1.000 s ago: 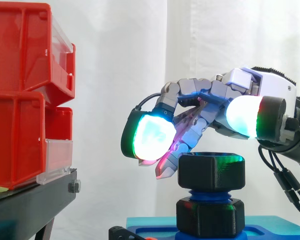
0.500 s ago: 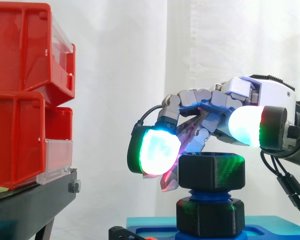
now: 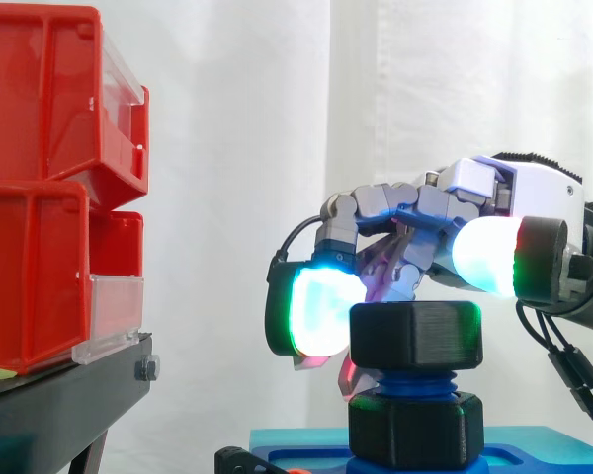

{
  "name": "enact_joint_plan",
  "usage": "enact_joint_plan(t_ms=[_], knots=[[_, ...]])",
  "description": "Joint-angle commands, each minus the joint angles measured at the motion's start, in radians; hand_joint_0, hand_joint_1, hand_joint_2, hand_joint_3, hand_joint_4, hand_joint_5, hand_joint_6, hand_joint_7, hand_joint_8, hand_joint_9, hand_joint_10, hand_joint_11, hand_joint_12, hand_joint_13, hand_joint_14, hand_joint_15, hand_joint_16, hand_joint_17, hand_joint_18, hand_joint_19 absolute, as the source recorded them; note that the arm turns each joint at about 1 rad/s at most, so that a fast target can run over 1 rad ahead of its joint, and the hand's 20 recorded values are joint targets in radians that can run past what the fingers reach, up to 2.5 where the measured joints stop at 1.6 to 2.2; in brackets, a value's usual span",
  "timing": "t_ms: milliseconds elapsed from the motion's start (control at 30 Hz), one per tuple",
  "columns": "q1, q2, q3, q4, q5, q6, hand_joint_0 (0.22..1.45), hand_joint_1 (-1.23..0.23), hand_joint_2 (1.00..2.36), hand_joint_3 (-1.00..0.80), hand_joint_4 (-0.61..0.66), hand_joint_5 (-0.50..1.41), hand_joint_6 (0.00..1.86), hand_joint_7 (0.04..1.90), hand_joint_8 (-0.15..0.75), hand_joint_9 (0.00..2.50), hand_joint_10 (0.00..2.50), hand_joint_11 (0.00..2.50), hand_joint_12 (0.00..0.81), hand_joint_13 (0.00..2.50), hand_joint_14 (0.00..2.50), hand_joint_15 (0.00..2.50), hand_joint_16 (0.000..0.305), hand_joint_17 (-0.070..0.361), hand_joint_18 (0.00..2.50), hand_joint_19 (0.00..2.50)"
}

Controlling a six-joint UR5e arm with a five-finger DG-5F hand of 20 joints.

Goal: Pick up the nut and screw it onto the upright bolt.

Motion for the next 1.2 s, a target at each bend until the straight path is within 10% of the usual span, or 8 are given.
enact_joint_plan(t_ms=[0,533,733,1167], knots=[[-0.006,0.000,0.000,-0.014,0.000,0.000,0.52,-0.26,1.00,-0.50,0.14,0.01,0.51,1.22,0.238,1.30,0.00,0.05,0.153,1.01,0.00,0.00,0.021,0.047,0.79,0.20],[-0.057,0.000,0.001,0.005,-0.025,0.000,0.50,-0.21,1.00,-0.50,0.09,0.09,0.50,1.37,0.229,1.49,0.00,0.05,0.141,1.11,0.00,0.00,0.021,0.047,0.90,0.22],[-0.080,0.000,0.040,0.058,-0.087,0.011,0.48,-0.19,1.00,-0.50,0.21,0.01,0.51,1.00,0.204,1.33,0.00,0.00,0.139,0.86,0.00,0.00,0.022,0.050,0.67,0.11],[-0.049,0.000,0.040,0.044,-0.061,0.011,0.47,-0.20,1.00,-0.50,0.17,-0.04,0.50,0.76,0.186,1.10,0.00,0.00,0.151,0.74,0.00,0.00,0.022,0.050,0.52,0.05]])
